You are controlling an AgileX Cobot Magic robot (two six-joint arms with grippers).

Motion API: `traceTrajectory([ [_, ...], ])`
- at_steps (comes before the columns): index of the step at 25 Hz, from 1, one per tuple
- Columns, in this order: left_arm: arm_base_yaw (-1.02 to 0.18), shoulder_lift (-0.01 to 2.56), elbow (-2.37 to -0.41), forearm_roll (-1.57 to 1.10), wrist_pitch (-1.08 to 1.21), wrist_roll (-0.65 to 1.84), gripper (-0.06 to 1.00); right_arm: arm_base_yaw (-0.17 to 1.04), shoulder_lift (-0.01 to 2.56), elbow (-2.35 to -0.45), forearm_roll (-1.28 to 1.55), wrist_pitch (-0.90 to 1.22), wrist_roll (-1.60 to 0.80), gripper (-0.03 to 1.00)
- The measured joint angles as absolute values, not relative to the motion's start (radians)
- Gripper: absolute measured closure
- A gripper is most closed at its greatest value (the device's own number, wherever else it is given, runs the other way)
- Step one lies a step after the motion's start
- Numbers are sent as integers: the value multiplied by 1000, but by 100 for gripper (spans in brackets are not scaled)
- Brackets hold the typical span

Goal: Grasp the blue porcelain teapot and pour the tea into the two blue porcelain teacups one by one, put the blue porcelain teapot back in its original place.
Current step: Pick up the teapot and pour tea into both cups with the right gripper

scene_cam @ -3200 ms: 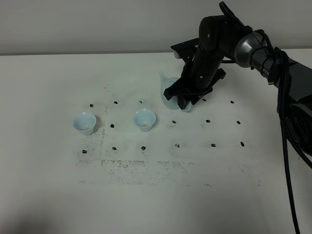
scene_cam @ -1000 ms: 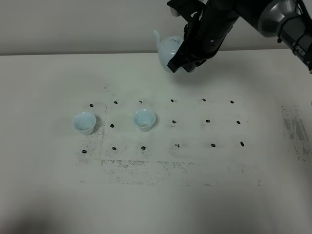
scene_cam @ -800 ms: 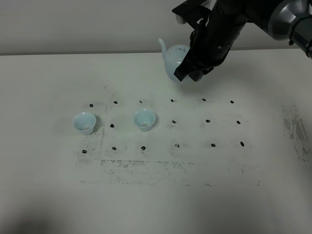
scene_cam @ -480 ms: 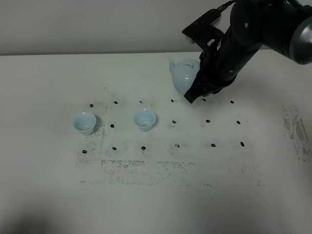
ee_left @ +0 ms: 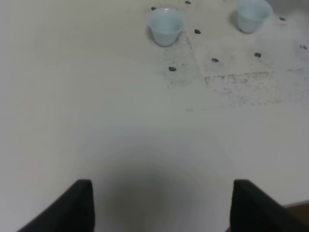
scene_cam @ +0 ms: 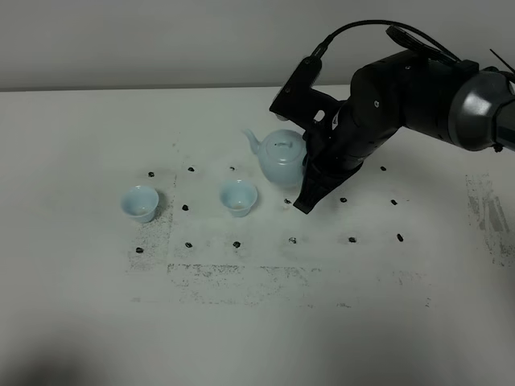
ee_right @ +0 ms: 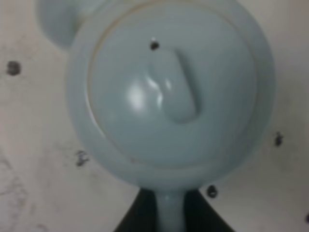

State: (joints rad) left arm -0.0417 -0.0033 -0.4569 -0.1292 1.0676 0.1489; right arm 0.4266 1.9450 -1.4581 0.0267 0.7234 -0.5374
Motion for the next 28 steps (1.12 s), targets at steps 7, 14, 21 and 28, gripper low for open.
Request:
traceTrajectory([
  [7,-42,-3,-457,-129,1068,149,34,428,1961,-1498,0,676,-655,89],
  [14,-42,-3,-457,-129,1068,149,34,469,2100,-1775,-13,803,-831,89],
  [21,-42,-3,-457,-129,1068,149,34,520,2278,-2082,-8,909,-994,89],
  [28,-42,-3,-457,-129,1068,149,34,565,2371,-2199,-6,928,-1159,89],
])
